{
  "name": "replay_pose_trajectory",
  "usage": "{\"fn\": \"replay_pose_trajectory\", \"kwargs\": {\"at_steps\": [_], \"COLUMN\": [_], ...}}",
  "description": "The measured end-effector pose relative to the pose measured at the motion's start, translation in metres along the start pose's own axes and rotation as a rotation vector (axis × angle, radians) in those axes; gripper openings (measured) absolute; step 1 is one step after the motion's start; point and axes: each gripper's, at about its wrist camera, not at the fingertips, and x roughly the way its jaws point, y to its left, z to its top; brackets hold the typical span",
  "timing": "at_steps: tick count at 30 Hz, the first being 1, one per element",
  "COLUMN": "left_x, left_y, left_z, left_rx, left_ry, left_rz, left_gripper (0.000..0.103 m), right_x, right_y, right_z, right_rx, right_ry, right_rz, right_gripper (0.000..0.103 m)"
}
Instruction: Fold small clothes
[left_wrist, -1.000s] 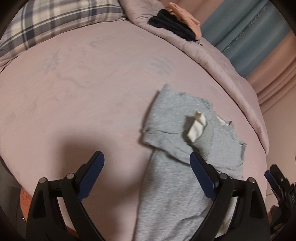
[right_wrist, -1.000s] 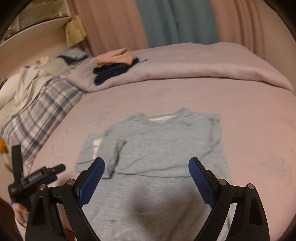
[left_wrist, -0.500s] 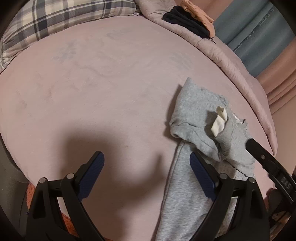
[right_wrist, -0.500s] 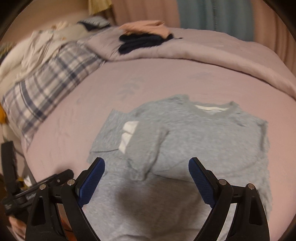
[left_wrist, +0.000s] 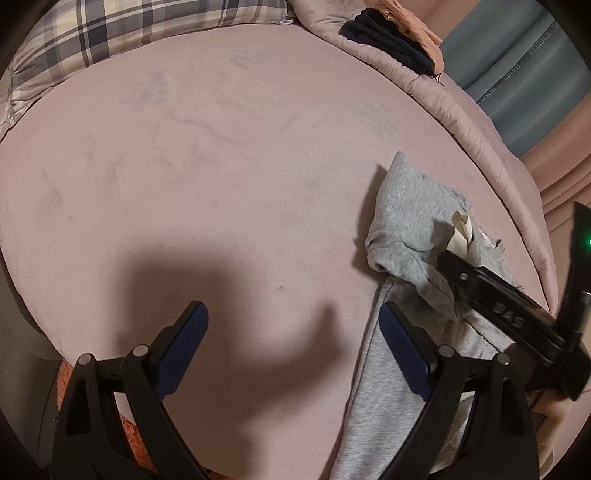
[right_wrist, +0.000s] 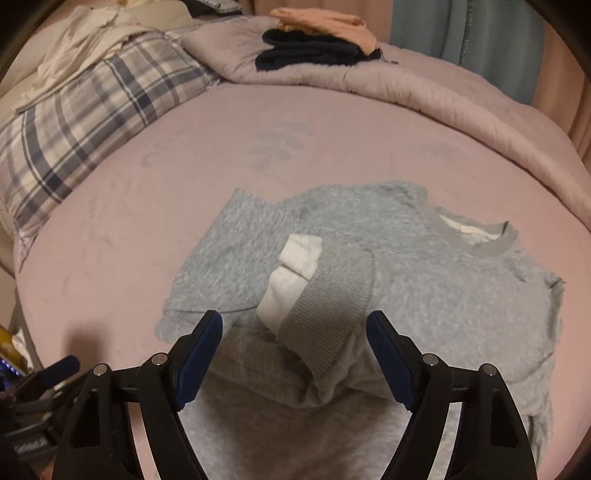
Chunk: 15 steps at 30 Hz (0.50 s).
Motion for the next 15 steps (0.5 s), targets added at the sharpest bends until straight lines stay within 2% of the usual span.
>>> {"fn": "replay_pose_trajectory", "kwargs": {"at_steps": [3,5,8,10,11,12,15], "left_x": [0.001,0.002,0.004,0.006,0.006,0.007,0.007], "left_y": [0.001,0.002,0.002,0.002,0.002,0.002,0.000], "left_z": [-0.001,-0.001,-0.001,-0.001,-0.001,0.000,0.000], "left_rx": [-0.001,-0.003,-0.002,0.001,0.000,-0.003,-0.002], "left_ry": [0.005,0.010,0.016,0.019,0.021,0.022,0.019], "left_rz": [-0.002,-0.004,-0.006,-0.002,0.000,-0.002,-0.014], "left_gripper": [0.094,0.094,0.094,0.094,0.094,0.094,0.094], "right_x": [0.013,0.021,0.031,0.029,0.023,0.018,-0.001], "right_y": [0.001,-0.001,-0.011,-0.020,-0.027,-0.032,-0.049], "right_z": [-0.001,-0.002,-0.005,-0.007,-0.008,-0.007,-0.007], "right_rx": [-0.003,-0.001,0.037,0.072,0.105,0.132,0.189], "right_ry": [0.024,0.036,0.057,0.043,0.023,0.015,-0.036], "right_rz": [-0.031,-0.059,-0.070,-0.076,-0.031,0.010,0.018], "right_gripper": [0.081,0.078,0.059,0.040,0.035,0.024,0.021]}}
